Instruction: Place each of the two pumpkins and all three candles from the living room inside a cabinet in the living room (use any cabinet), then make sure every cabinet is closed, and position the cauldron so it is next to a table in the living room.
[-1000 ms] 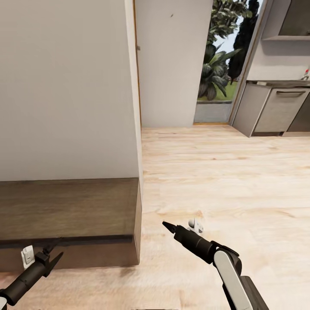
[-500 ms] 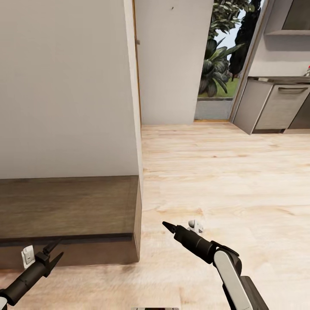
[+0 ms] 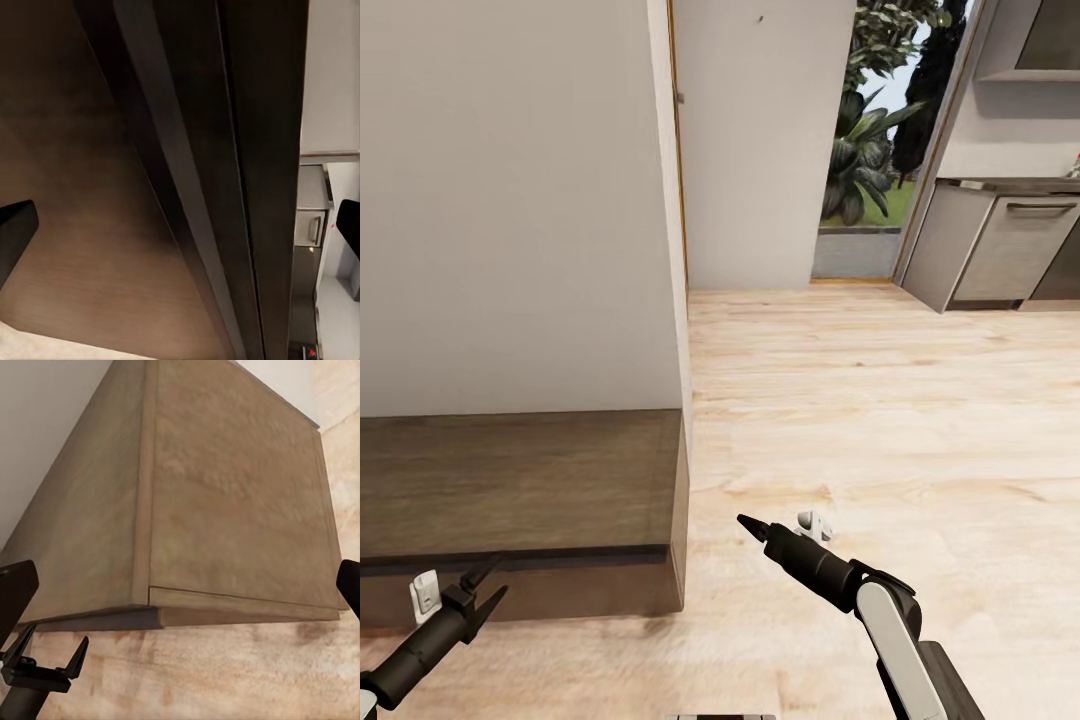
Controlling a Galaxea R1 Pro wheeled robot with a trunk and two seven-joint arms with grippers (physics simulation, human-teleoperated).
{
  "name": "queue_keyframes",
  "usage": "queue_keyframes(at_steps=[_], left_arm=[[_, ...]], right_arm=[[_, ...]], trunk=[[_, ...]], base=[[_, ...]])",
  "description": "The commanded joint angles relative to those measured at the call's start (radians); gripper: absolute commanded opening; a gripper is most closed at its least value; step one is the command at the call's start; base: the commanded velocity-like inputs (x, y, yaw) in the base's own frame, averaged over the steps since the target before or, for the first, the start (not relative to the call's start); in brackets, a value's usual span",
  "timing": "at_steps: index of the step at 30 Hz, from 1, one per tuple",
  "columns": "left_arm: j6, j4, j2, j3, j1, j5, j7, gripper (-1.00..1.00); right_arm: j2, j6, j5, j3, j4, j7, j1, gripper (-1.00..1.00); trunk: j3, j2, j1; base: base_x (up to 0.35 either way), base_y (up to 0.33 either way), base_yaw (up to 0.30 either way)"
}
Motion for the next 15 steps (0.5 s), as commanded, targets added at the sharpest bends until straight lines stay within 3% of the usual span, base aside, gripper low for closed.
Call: queue_keyframes(at_steps=[1, 15], left_arm=[[0.007, 0.000, 0.000, 0.001, 0.000, 0.006, -0.001, 1.00], [0.007, 0.000, 0.002, -0.001, 0.000, 0.005, 0.000, 1.00]], right_arm=[[0.000, 0.005, 0.003, -0.001, 0.000, 0.004, 0.000, 1.00], [0.000, 0.005, 0.003, -0.001, 0.000, 0.004, 0.000, 1.00]], trunk=[[-0.001, 0.000, 0.000], [-0.001, 0.000, 0.000]], base=[[0.000, 0.000, 0.000], [0.028, 0.000, 0.000]])
